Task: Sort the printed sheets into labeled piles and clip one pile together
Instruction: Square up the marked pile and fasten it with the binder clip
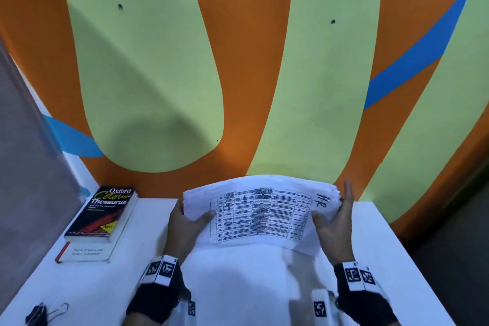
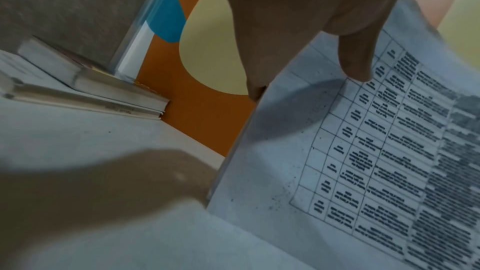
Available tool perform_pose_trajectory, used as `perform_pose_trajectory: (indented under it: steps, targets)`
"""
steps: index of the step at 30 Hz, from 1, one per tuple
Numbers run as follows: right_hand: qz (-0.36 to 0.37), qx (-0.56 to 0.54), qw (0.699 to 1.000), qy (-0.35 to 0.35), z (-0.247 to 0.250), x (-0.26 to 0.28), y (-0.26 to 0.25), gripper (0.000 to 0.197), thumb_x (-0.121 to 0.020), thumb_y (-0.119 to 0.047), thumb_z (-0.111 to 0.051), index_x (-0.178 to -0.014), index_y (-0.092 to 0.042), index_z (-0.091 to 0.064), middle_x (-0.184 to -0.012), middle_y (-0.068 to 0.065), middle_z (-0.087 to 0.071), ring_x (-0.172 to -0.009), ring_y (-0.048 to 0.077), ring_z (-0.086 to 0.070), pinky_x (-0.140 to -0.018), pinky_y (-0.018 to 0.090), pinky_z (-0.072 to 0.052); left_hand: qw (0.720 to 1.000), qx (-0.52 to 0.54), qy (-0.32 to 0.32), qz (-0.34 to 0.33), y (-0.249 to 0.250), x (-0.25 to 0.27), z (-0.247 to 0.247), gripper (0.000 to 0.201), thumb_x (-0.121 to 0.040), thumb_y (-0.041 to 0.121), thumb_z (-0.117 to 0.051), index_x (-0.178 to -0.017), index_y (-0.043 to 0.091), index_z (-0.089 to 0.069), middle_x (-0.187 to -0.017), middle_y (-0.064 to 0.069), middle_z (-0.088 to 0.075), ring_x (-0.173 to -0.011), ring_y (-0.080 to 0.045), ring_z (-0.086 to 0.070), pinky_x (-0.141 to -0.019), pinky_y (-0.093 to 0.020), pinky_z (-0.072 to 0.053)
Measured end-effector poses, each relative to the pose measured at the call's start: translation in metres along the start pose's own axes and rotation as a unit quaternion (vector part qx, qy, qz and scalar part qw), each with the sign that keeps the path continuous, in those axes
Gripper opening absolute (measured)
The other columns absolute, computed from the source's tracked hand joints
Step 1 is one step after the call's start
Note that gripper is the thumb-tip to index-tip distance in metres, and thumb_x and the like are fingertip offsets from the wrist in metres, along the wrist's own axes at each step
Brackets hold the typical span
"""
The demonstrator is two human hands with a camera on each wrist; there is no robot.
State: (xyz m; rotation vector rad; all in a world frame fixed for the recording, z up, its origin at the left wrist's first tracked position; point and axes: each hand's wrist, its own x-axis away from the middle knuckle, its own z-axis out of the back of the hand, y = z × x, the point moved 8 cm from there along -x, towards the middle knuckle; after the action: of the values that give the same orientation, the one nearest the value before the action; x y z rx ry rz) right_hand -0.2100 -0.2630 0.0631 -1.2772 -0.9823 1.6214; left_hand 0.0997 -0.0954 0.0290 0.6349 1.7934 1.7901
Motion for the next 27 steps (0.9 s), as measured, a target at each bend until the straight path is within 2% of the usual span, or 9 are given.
perform_pose_trajectory:
  steps: [3,5,8,11,15,18,20,23,27]
  targets:
    - [-0.033,-0.017,0.999,0.004,-0.002,-0.004,0.015,0.068,-0.079,0.012,-0.061,-0.138,-0.009,-0.037,-0.142,0.007,-0.046,-0.132,0.007,-0.043,-0.107,0.021,-0.04,1.0,0.006,0.011,-0.001,0.0,0.0,-0.002,0.04,-0.061,0.021,-0.088,-0.097,0.016,-0.069,-0.095,0.002,-0.075,-0.093,-0.021,-0.069,-0.088,-0.055,-0.053]
    - [-0.035,-0.011,0.999,0.007,-0.003,-0.004,0.015,0.05,-0.076,-0.005,-0.059,-0.125,-0.003,-0.048,-0.123,0.017,-0.06,-0.118,0.029,-0.057,-0.096,0.032,-0.048,1.0,0.019,0.016,-0.016,0.007,0.002,-0.002,0.035,-0.063,0.019,-0.087,-0.094,0.014,-0.07,-0.093,0.001,-0.076,-0.091,-0.023,-0.07,-0.088,-0.054,-0.053]
    - [-0.02,-0.015,1.0,0.007,-0.001,-0.002,0.007,0.05,-0.077,-0.017,-0.059,-0.123,-0.003,-0.047,-0.118,0.015,-0.061,-0.11,0.027,-0.059,-0.094,0.04,-0.049,0.998,0.036,0.03,-0.035,0.013,0.002,0.007,0.049,-0.057,0.031,-0.09,-0.098,0.015,-0.068,-0.098,-0.002,-0.074,-0.094,-0.025,-0.069,-0.086,-0.052,-0.054]
    - [-0.035,-0.01,0.999,-0.024,-0.005,-0.002,0.013,0.058,-0.083,-0.003,-0.066,-0.133,-0.015,-0.039,-0.127,0.009,-0.057,-0.116,0.022,-0.055,-0.097,0.036,-0.045,0.999,0.037,0.023,-0.031,0.007,0.001,0.011,0.07,-0.05,0.044,-0.092,-0.109,0.019,-0.064,-0.109,-0.002,-0.071,-0.103,-0.025,-0.066,-0.09,-0.051,-0.053]
    - [-0.05,-0.012,0.998,-0.02,-0.013,-0.005,0.021,0.038,-0.089,0.007,-0.055,-0.123,-0.007,-0.045,-0.111,0.01,-0.059,-0.101,0.005,-0.06,-0.093,0.028,-0.046,0.998,0.024,0.027,-0.042,0.019,0.003,0.008,0.034,-0.066,0.019,-0.085,-0.094,0.016,-0.068,-0.095,0.0,-0.073,-0.089,-0.02,-0.069,-0.089,-0.05,-0.053]
    - [-0.034,-0.028,0.999,-0.005,-0.01,-0.008,0.014,0.027,-0.088,0.01,-0.054,-0.107,-0.007,-0.046,-0.093,0.005,-0.056,-0.08,-0.012,-0.056,-0.077,0.015,-0.046,0.997,0.035,0.042,-0.058,0.024,0.001,0.014,0.037,-0.067,0.016,-0.084,-0.1,0.017,-0.065,-0.099,0.0,-0.072,-0.093,-0.022,-0.068,-0.088,-0.048,-0.054]
    - [-0.041,-0.027,0.999,-0.018,-0.011,-0.005,0.019,0.036,-0.087,0.005,-0.059,-0.117,-0.008,-0.044,-0.105,0.002,-0.059,-0.095,-0.003,-0.059,-0.085,0.016,-0.047,0.998,0.025,0.032,-0.048,0.016,-0.002,0.017,0.054,-0.064,0.021,-0.086,-0.112,0.02,-0.06,-0.108,-0.001,-0.071,-0.101,-0.023,-0.066,-0.089,-0.048,-0.053]
    - [-0.062,0.009,0.997,-0.033,-0.017,0.005,0.029,0.03,-0.089,0.001,-0.058,-0.116,-0.008,-0.047,-0.108,0.024,-0.057,-0.1,0.03,-0.056,-0.089,0.04,-0.044,1.0,0.015,-0.007,-0.011,0.002,-0.002,0.012,0.056,-0.062,0.025,-0.087,-0.112,0.021,-0.062,-0.109,0.0,-0.072,-0.102,-0.021,-0.067,-0.091,-0.052,-0.052]
    - [-0.053,0.002,0.998,-0.021,-0.019,0.002,0.027,0.017,-0.091,0.001,-0.054,-0.099,-0.012,-0.047,-0.079,0.015,-0.045,-0.065,0.011,-0.044,-0.073,0.037,-0.038,0.999,0.027,0.026,-0.033,0.004,-0.006,0.022,0.046,-0.066,0.02,-0.084,-0.108,0.012,-0.066,-0.106,-0.005,-0.073,-0.1,-0.025,-0.068,-0.093,-0.054,-0.05]
